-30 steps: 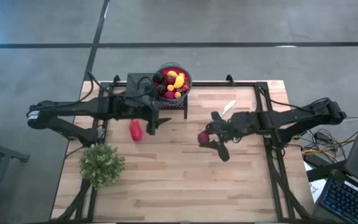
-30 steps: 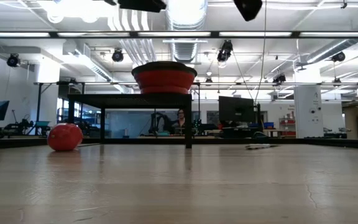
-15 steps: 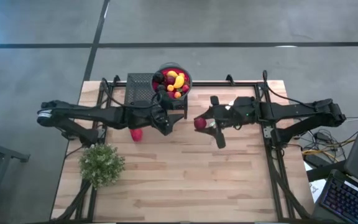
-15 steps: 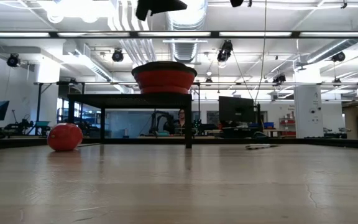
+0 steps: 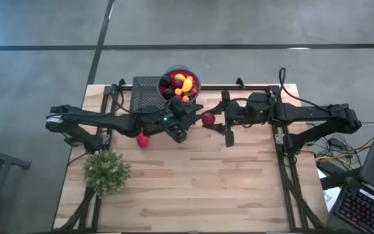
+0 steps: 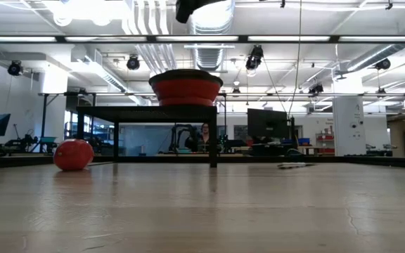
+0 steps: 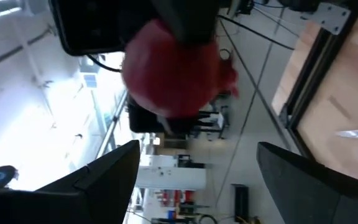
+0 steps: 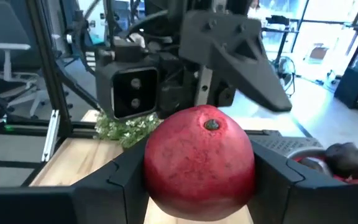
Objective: Pick & Place Fruit
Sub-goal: Put the red pomegranate into the red gray strainer bowl on the shelf
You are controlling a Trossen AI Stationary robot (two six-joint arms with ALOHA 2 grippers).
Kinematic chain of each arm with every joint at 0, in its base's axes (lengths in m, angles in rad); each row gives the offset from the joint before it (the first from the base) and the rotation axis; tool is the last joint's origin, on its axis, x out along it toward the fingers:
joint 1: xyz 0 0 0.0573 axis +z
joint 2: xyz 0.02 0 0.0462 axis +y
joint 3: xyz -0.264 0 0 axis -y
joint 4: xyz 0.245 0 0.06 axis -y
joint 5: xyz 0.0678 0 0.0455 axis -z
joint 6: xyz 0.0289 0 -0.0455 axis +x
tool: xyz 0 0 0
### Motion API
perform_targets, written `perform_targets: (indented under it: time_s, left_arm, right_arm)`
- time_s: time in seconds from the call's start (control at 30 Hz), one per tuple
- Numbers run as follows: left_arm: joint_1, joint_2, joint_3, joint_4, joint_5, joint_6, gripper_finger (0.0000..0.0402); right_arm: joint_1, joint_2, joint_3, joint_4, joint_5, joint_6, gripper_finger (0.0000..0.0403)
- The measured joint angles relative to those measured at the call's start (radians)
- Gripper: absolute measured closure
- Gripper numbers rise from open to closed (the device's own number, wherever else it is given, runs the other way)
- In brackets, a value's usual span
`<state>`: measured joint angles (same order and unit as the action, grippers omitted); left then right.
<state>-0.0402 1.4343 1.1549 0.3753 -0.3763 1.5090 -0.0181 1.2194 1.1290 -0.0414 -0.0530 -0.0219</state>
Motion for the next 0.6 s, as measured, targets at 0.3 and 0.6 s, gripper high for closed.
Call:
perform_targets:
  time_s: [0.3,0.6]
  left_arm:
    - [0.0,0.032,0.0,0.08,0.084,0.047,0.0074]
    - [0.0,0.04,0.0,0.123,0.088,0.05,0.0074]
  right_arm:
    - [-0.01,0.0,-0.005,0.019,0.0,-0.002,0.0212]
    - [-0.009,0.076,-0.005,0.083,-0.004,0.0,0.0205]
